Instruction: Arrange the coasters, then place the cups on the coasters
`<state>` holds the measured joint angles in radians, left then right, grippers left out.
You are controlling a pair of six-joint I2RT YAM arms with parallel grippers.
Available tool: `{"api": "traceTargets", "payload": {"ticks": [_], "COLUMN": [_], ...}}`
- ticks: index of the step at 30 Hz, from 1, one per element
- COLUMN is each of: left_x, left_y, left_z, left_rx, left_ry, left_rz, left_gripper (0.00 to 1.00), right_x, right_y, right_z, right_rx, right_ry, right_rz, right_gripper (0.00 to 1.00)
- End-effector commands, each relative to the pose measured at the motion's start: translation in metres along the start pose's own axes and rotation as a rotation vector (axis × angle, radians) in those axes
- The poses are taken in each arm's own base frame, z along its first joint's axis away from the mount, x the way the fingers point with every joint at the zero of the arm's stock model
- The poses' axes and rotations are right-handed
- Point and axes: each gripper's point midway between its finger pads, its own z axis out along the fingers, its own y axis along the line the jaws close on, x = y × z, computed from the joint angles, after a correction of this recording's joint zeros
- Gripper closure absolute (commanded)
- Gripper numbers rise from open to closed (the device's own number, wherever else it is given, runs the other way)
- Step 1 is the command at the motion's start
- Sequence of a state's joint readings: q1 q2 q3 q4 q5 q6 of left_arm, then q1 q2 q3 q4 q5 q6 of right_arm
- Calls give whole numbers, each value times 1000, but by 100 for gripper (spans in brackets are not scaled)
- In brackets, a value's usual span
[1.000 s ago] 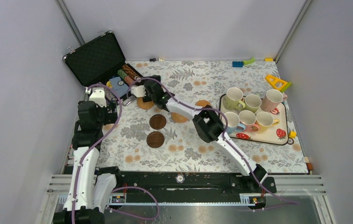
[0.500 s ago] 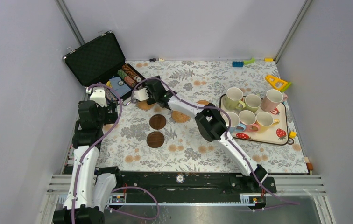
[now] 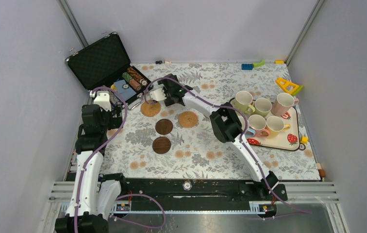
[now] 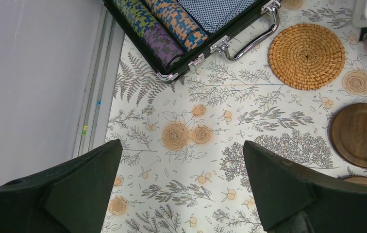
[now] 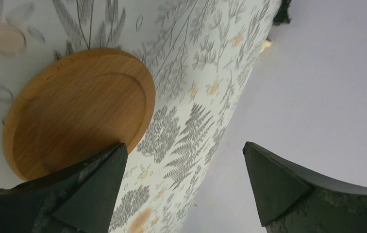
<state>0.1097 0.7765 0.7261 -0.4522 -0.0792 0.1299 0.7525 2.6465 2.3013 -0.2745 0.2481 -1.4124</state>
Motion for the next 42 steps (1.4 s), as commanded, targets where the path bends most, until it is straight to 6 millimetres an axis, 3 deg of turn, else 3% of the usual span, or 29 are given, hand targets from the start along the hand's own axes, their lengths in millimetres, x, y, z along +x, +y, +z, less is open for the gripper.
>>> {"api": "traceTargets", "payload": {"ticks": [1,6,14,19,23,26,30,32,34,37,39,42], "left_x": [-15,-17,-20,-24,-27,-29,-30,-31,-32,-33,-32,-32], "left_y": [5,4,2,3,3,5,7,8,7,7,9,11], "left_z": [2,0,-6,-12,-17,-20,-21,-21,-21,-22,-21,-22], "left_rx": [-20,-18,-4,-3,-5,-12,-20,-22,-20,-19,-27,-39], "left_ry": [-57,-65,-84,-108,-129,-141,-139,-139,-140,-143,-142,-145], "left_rz": [-9,-11,-13,-16,-19,-24,-37,-44,-48,-48,-47,-48], "left_gripper": [1,1,1,1,1,1,1,1,1,1,1,1], "right_x": [49,86,141,172,189,193,175,146,109,59,44,39], "right_y": [55,61,103,114,98,54,-19,-38,-40,-20,2,39], "right_z": [-5,-13,-42,-59,-69,-85,-131,-152,-167,-172,-165,-152], "right_rx": [-226,-253,-345,-336,-248,-102,128,161,124,35,-17,-91], "right_ry": [89,151,286,378,462,504,452,348,232,154,158,201], "right_rz": [-23,20,54,76,102,202,469,609,725,763,735,675], "right_gripper": [0,0,1,0,0,0,0,0,0,0,0,0]}}
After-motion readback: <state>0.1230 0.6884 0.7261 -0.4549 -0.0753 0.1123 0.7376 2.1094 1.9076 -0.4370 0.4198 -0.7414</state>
